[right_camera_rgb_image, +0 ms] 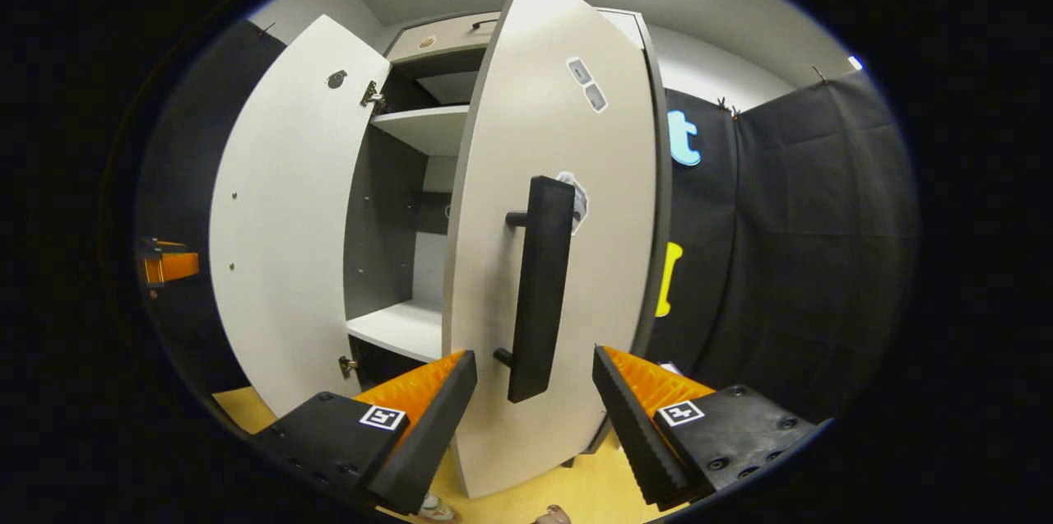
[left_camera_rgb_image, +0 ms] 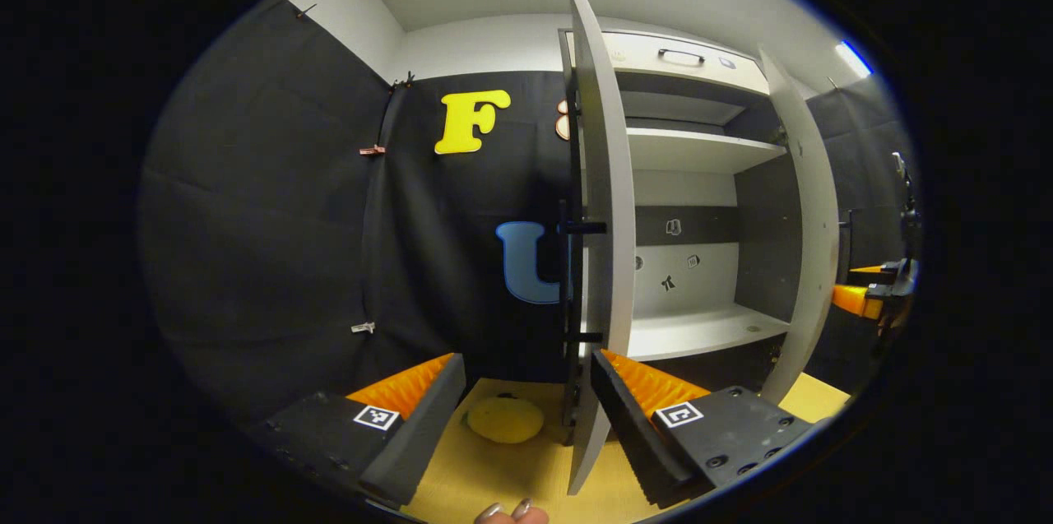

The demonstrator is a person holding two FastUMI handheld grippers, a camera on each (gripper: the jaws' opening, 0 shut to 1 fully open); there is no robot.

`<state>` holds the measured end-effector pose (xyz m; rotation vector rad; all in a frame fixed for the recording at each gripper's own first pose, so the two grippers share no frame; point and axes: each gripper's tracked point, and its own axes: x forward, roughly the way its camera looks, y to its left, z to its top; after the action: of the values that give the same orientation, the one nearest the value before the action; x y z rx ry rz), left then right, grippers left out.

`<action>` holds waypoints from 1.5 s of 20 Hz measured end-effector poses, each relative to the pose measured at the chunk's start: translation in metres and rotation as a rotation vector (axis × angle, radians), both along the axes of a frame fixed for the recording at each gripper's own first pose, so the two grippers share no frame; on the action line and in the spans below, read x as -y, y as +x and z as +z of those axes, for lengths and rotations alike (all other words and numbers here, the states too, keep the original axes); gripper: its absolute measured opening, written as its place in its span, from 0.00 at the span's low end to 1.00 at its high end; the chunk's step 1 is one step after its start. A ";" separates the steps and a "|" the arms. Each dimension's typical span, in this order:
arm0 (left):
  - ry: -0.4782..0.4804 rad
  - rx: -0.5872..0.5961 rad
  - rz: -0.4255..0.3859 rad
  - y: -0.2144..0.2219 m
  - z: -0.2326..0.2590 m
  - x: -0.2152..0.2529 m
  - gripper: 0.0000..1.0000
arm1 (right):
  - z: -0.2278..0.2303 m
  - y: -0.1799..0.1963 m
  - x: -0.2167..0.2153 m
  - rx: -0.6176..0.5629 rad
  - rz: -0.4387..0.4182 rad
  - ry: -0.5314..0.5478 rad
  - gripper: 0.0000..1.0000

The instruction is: Grasp the bottle in the cabinet with the left hand and place it on the coaster, then close the right door with the right hand and the left door with the left hand.

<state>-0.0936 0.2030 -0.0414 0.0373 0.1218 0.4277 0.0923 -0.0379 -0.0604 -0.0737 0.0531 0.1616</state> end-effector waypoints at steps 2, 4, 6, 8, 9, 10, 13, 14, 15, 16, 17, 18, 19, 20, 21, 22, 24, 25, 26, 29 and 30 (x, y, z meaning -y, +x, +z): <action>-0.015 -0.003 -0.006 0.006 -0.005 -0.006 0.98 | -0.003 -0.004 -0.021 -0.006 0.024 0.002 0.98; -0.023 0.010 -0.033 0.012 -0.004 -0.004 0.97 | 0.005 -0.013 -0.025 0.028 0.022 -0.022 0.98; -0.024 0.010 -0.058 0.017 -0.005 -0.003 0.97 | 0.012 -0.020 -0.016 0.044 0.000 -0.047 0.98; -0.021 0.017 -0.082 0.021 -0.004 -0.002 0.97 | 0.016 -0.025 -0.006 0.049 -0.027 -0.052 0.98; -0.014 0.017 -0.082 0.022 -0.003 -0.002 0.96 | 0.019 -0.027 0.000 0.052 -0.042 -0.053 0.98; -0.010 0.018 -0.086 0.023 -0.002 -0.002 0.94 | 0.020 -0.030 0.005 0.054 -0.057 -0.053 0.97; -0.030 0.019 -0.117 0.027 -0.004 -0.001 0.94 | 0.019 -0.036 0.014 0.050 -0.085 -0.053 0.98; -0.036 0.018 -0.130 0.030 -0.003 -0.001 0.94 | 0.018 -0.038 0.016 0.046 -0.090 -0.054 0.98; -0.036 0.017 -0.141 0.033 -0.002 -0.001 0.94 | 0.017 -0.039 0.015 0.044 -0.091 -0.052 0.98; -0.035 0.018 -0.149 0.036 -0.001 -0.001 0.94 | 0.018 -0.041 0.014 0.043 -0.088 -0.046 0.98; -0.033 0.019 -0.154 0.039 -0.001 0.000 0.94 | 0.019 -0.043 0.014 0.045 -0.085 -0.041 0.98; -0.035 0.021 -0.161 0.041 -0.001 0.002 0.94 | 0.021 -0.044 0.015 0.049 -0.084 -0.042 0.98; -0.041 0.022 -0.171 0.046 0.000 0.007 0.94 | 0.022 -0.046 0.016 0.054 -0.084 -0.048 0.98; -0.048 0.025 -0.180 0.047 -0.001 0.014 0.94 | 0.023 -0.048 0.019 0.056 -0.086 -0.056 0.98; -0.059 0.027 -0.193 0.046 -0.005 0.027 0.94 | 0.025 -0.049 0.021 0.058 -0.087 -0.061 0.98; -0.068 0.030 -0.206 0.048 -0.006 0.036 0.93 | 0.026 -0.050 0.022 0.057 -0.086 -0.061 0.98; -0.078 0.035 -0.236 0.055 -0.007 0.051 0.93 | 0.026 -0.053 0.026 0.056 -0.088 -0.056 0.98; -0.079 0.038 -0.252 0.061 -0.007 0.058 0.93 | 0.026 -0.054 0.028 0.056 -0.091 -0.057 0.98; -0.075 0.037 -0.272 0.067 -0.007 0.067 0.93 | 0.027 -0.056 0.032 0.055 -0.096 -0.059 0.98; -0.037 0.038 -0.331 0.090 -0.007 0.097 0.94 | 0.031 -0.060 0.044 0.062 -0.114 -0.060 0.98; -0.035 0.040 -0.351 0.100 -0.008 0.106 0.94 | 0.032 -0.061 0.048 0.064 -0.121 -0.057 0.97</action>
<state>0.0062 0.0974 -0.0490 0.0152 0.0807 0.0756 0.0312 -0.0857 -0.0286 -0.1325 -0.0014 0.0363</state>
